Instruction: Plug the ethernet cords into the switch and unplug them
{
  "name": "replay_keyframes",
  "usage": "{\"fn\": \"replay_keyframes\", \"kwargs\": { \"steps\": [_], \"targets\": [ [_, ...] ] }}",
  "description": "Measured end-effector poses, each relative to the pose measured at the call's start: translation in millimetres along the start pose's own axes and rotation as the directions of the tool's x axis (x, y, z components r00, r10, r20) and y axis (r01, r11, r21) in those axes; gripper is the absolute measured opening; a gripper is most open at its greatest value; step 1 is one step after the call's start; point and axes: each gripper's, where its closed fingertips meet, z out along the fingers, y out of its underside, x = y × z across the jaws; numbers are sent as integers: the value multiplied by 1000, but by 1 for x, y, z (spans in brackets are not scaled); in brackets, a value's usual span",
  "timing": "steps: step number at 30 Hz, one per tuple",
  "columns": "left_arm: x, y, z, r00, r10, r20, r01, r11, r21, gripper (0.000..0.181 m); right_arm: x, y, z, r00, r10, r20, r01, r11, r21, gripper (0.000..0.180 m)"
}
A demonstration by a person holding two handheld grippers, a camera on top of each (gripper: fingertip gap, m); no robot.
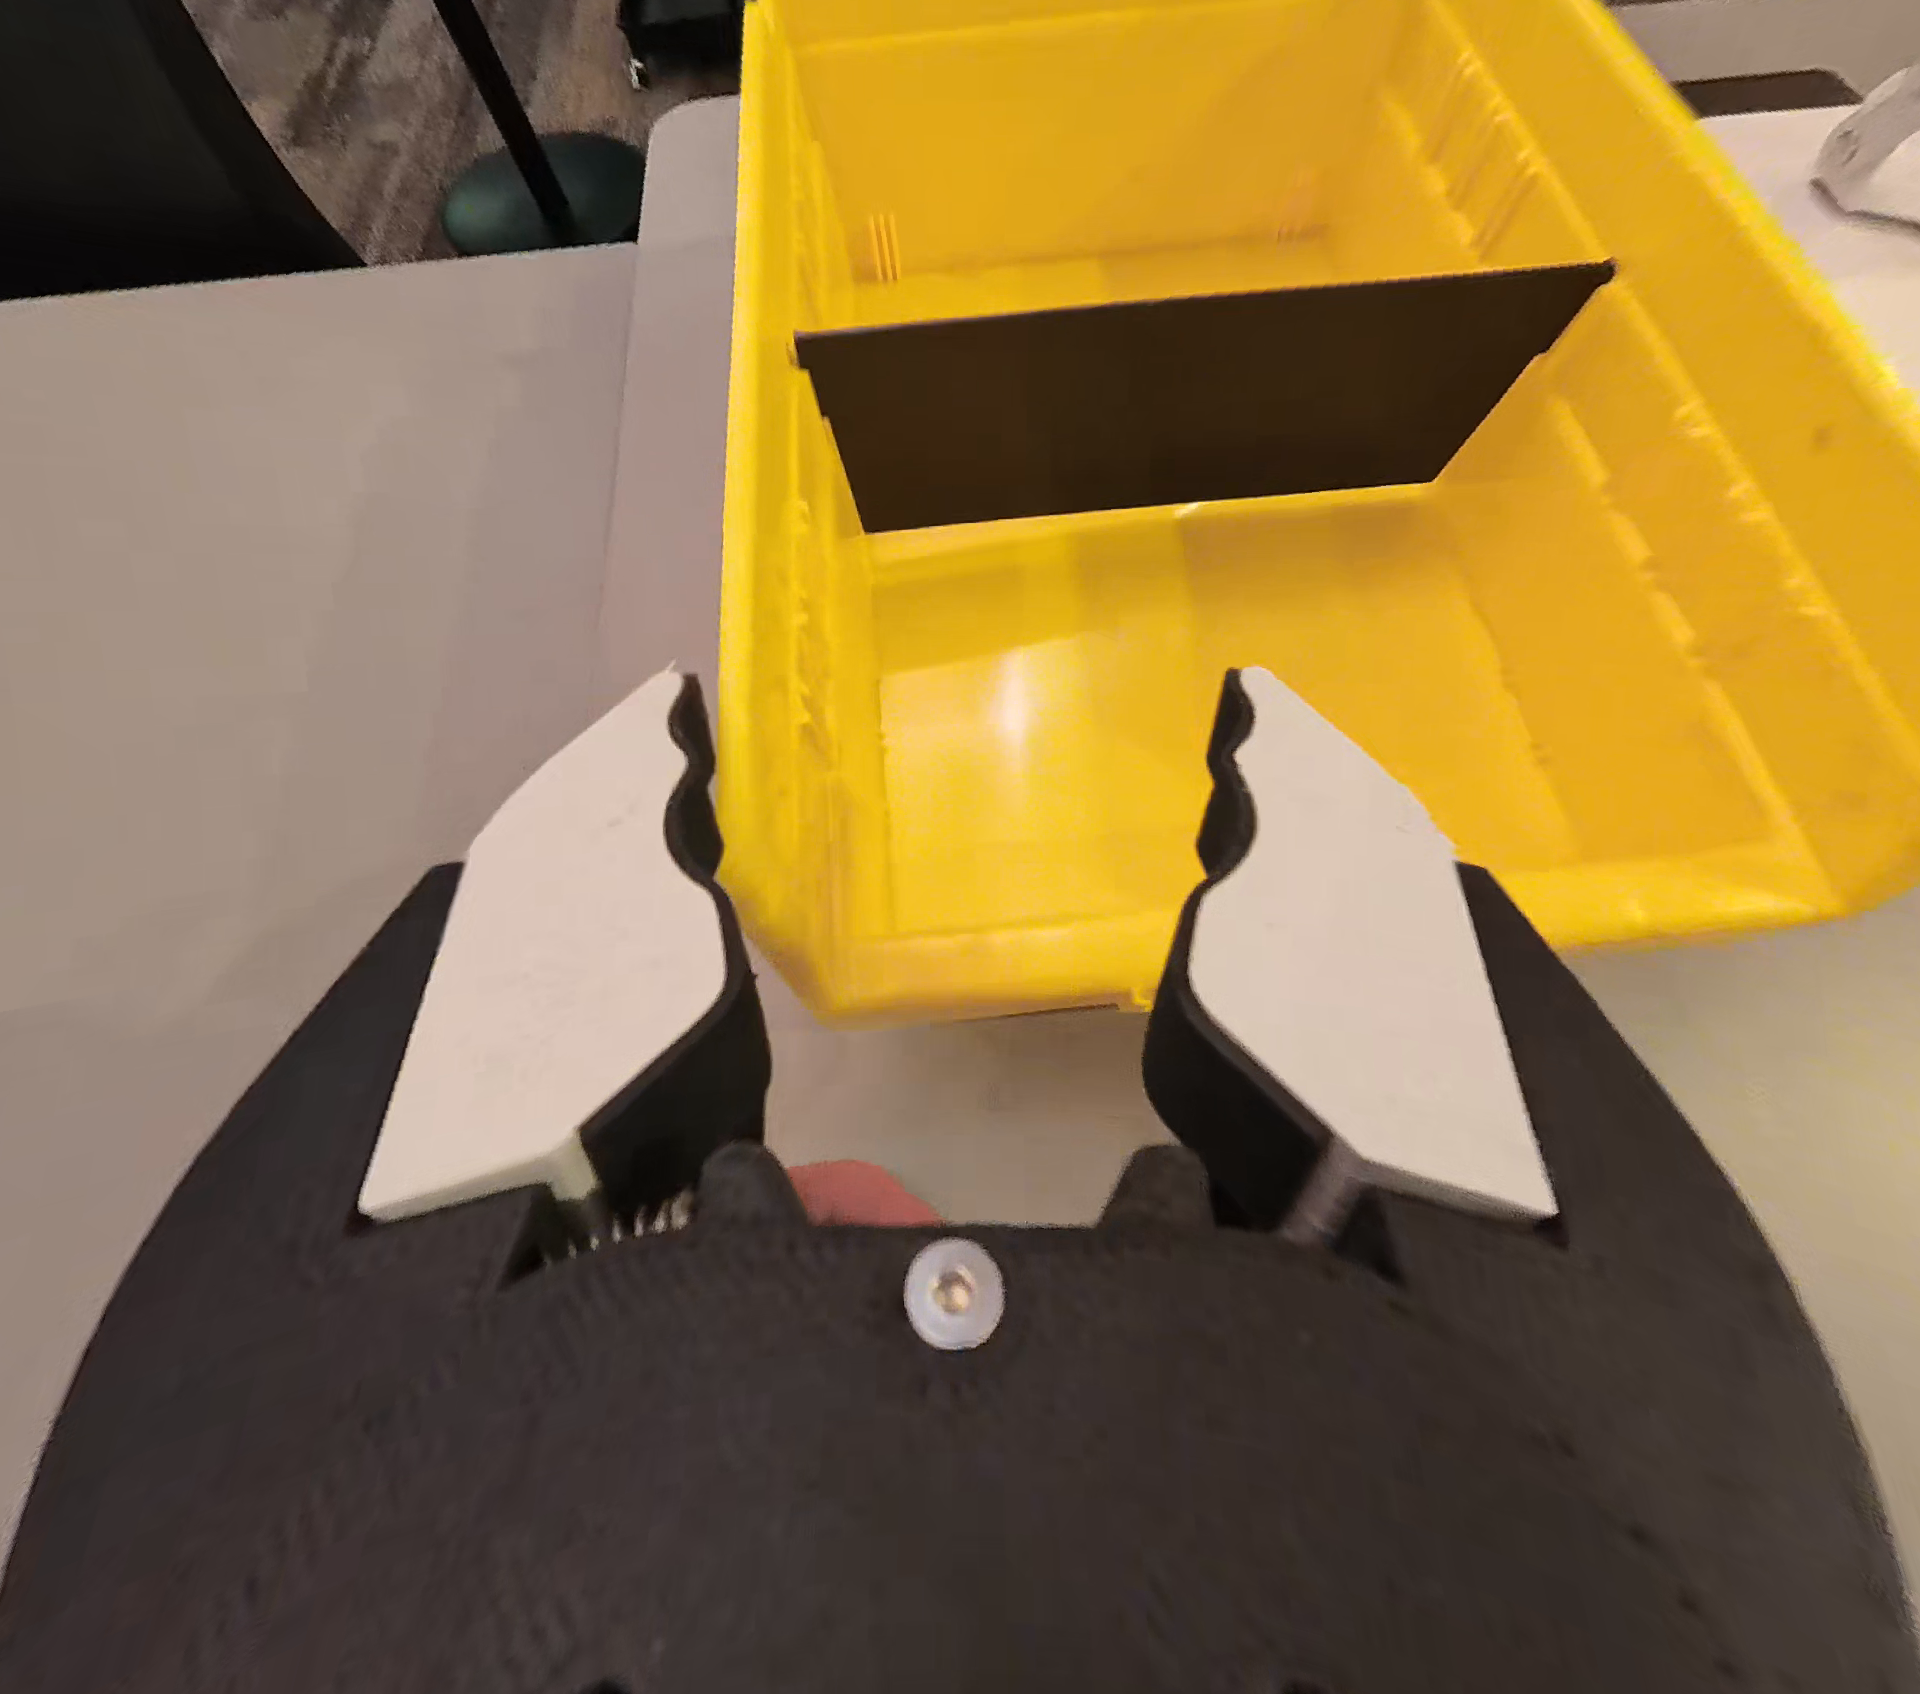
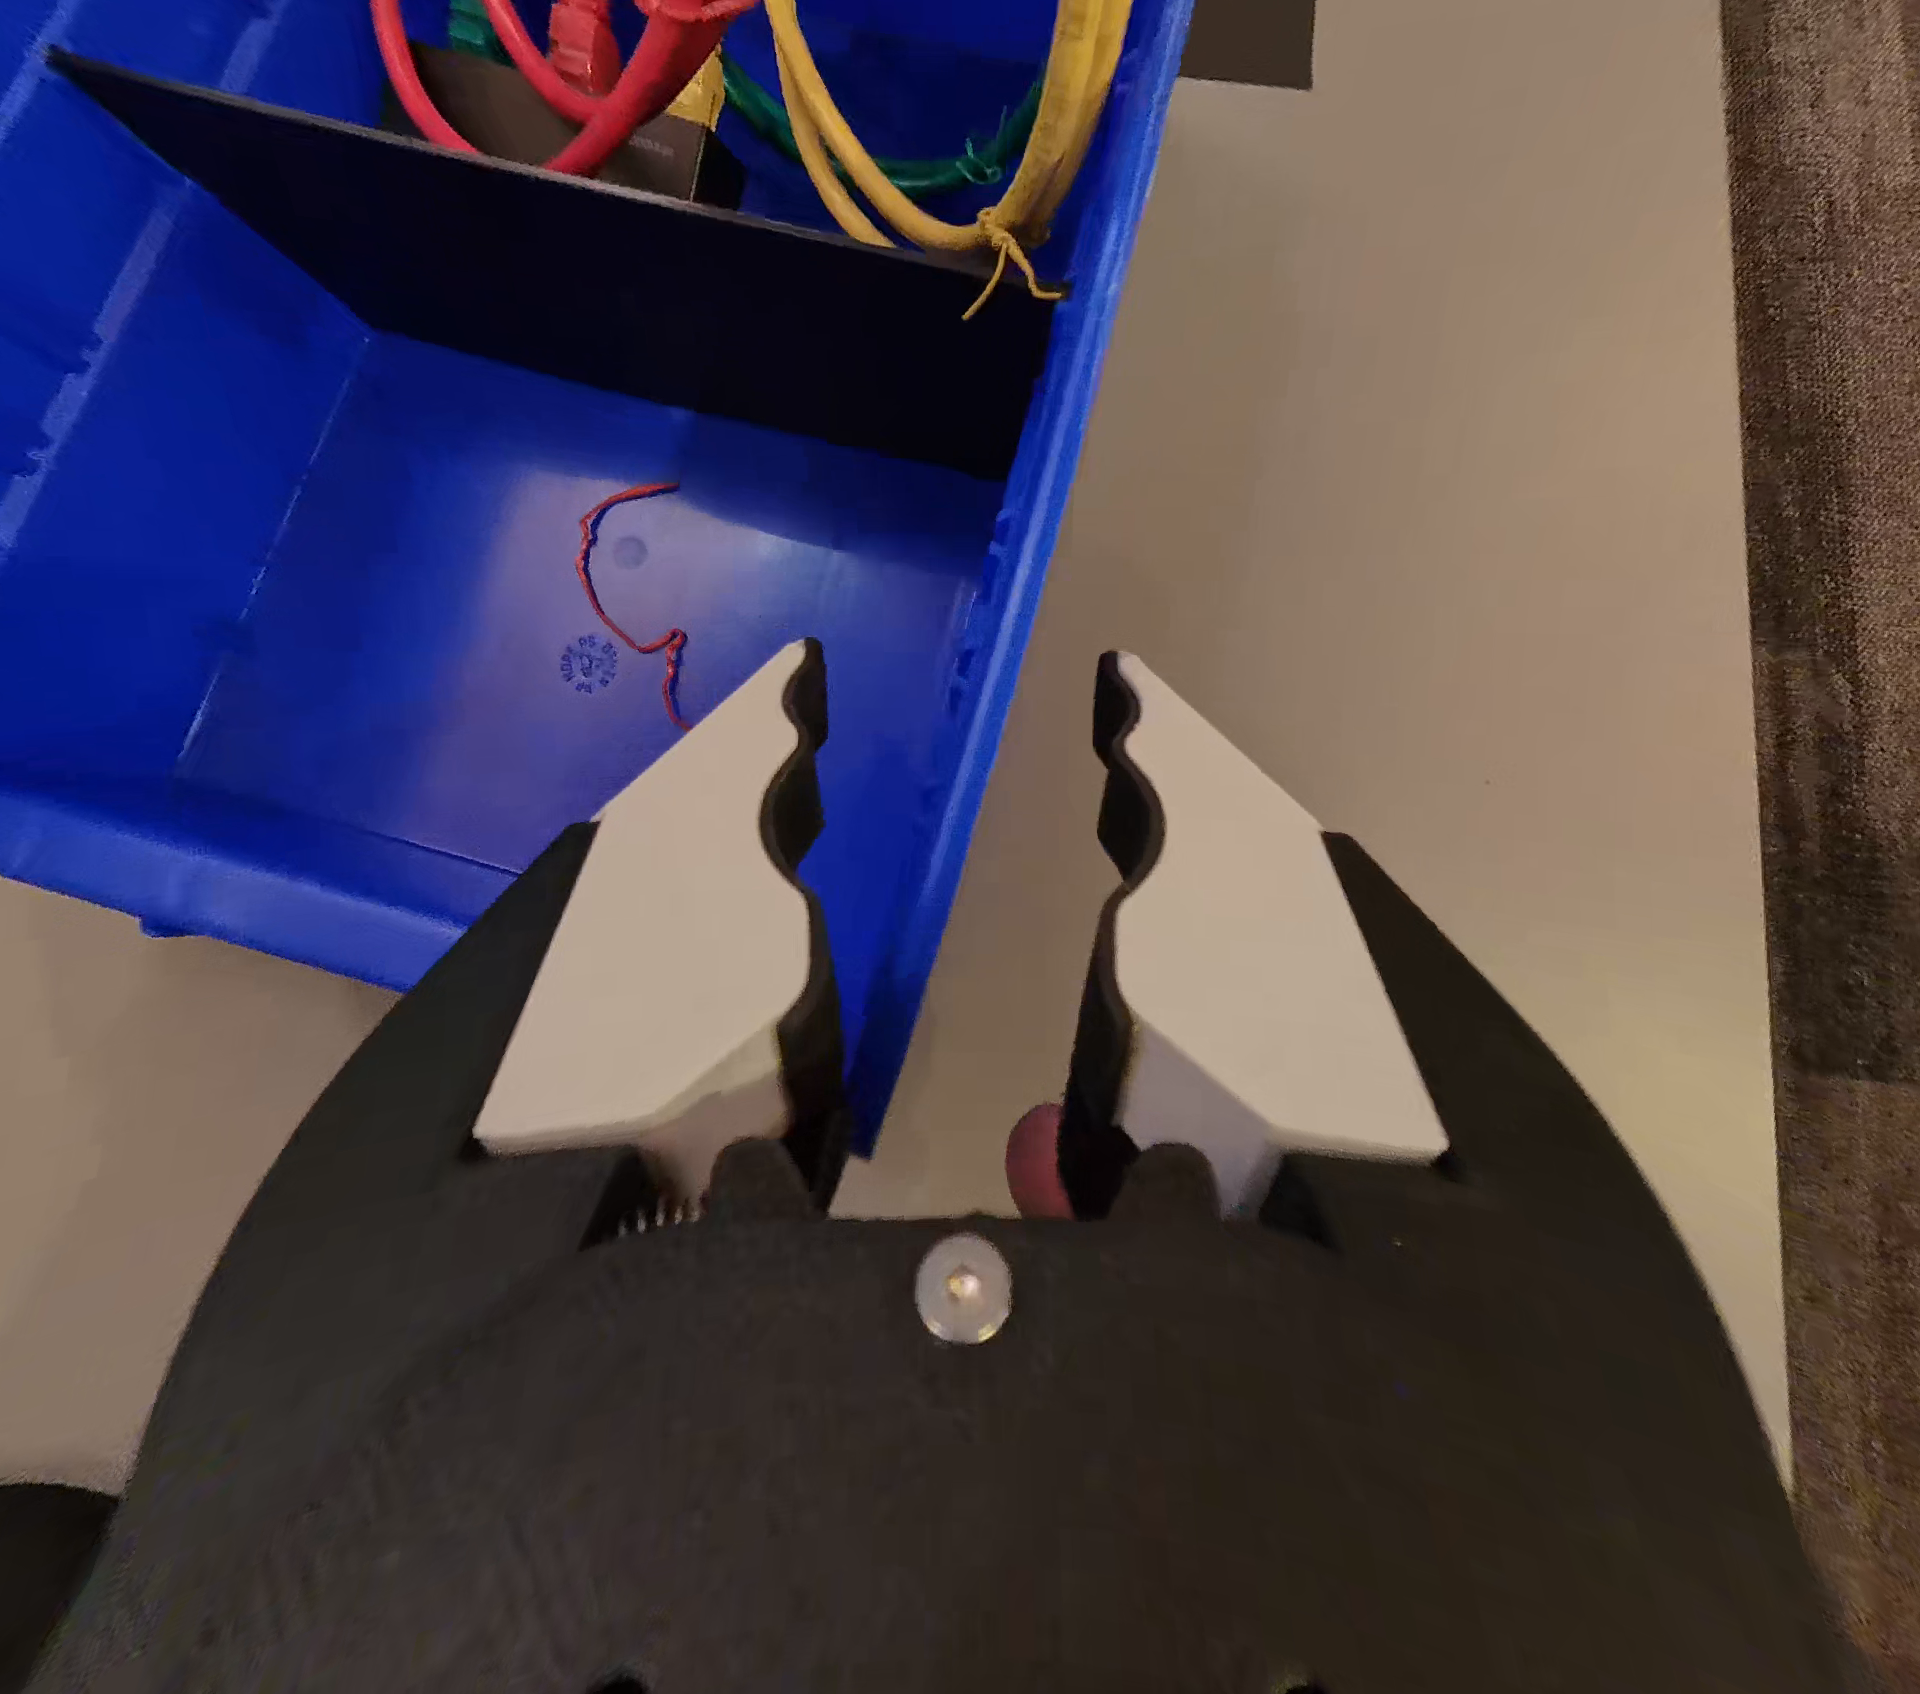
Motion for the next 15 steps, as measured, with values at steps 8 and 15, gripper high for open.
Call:
{"fn": "replay_keyframes", "kwargs": {
  "steps": [8, 15],
  "targets": [
    [-18, -4, 10, 999, -29, 24, 28, 999, 42, 70, -4, 5, 14, 998, -59, 2, 59, 998, -35, 17],
    [-50, 0, 4, 993, -62, 99, 59, 998, 34, 79, 1, 4, 15, 998, -62, -13, 62, 997, -41, 13]
  ]
}}
